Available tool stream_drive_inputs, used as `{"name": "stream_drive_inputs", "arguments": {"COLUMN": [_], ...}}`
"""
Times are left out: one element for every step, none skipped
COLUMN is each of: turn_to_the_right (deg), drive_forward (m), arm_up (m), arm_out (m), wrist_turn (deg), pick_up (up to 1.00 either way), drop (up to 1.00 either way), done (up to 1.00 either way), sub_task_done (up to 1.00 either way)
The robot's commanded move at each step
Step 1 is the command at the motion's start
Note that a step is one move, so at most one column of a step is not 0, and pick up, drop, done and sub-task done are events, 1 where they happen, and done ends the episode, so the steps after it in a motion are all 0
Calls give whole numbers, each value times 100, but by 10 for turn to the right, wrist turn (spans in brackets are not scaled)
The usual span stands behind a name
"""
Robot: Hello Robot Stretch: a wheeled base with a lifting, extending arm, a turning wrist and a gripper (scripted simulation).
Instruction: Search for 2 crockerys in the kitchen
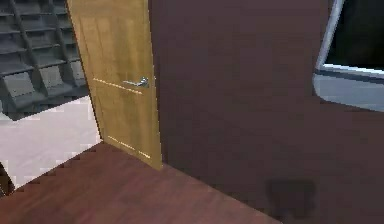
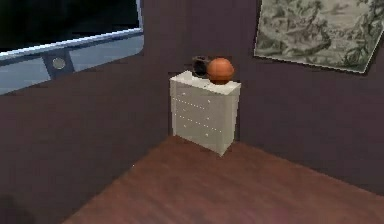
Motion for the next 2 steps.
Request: {"name": "stream_drive_inputs", "arguments": {"turn_to_the_right": [150,0], "drive_forward": [0,45], "arm_up": [0,0], "arm_out": [0,0], "wrist_turn": [0,0], "pick_up": [0,0], "drop": [0,0], "done": [0,0], "sub_task_done": [0,0]}}
